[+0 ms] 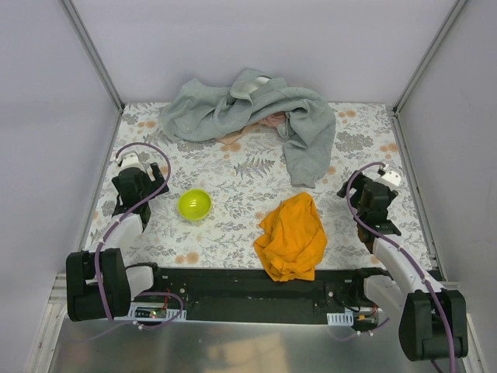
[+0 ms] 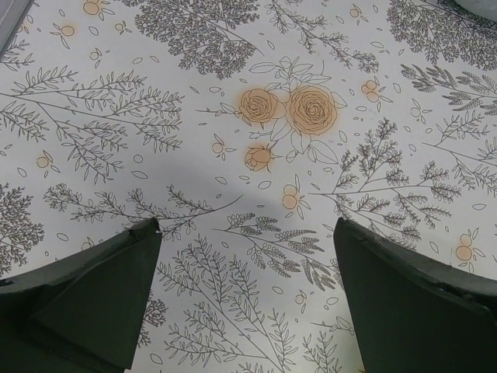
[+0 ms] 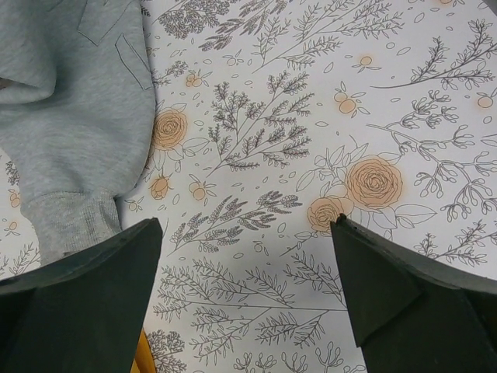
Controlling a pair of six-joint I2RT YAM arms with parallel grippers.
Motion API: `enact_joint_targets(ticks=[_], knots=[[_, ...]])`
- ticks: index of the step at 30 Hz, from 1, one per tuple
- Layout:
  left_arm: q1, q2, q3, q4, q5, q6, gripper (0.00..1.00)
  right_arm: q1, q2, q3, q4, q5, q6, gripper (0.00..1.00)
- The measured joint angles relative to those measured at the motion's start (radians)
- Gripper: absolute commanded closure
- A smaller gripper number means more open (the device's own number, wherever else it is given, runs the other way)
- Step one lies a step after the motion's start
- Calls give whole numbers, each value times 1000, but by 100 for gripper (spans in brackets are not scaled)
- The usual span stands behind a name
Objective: Pick out a specific cloth from the pile
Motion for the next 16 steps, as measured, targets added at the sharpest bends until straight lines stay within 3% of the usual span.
enact_joint_targets(ticks=[16], knots=[[0, 16, 0, 2, 7, 1, 3, -7, 2, -5, 9, -24, 1, 1]])
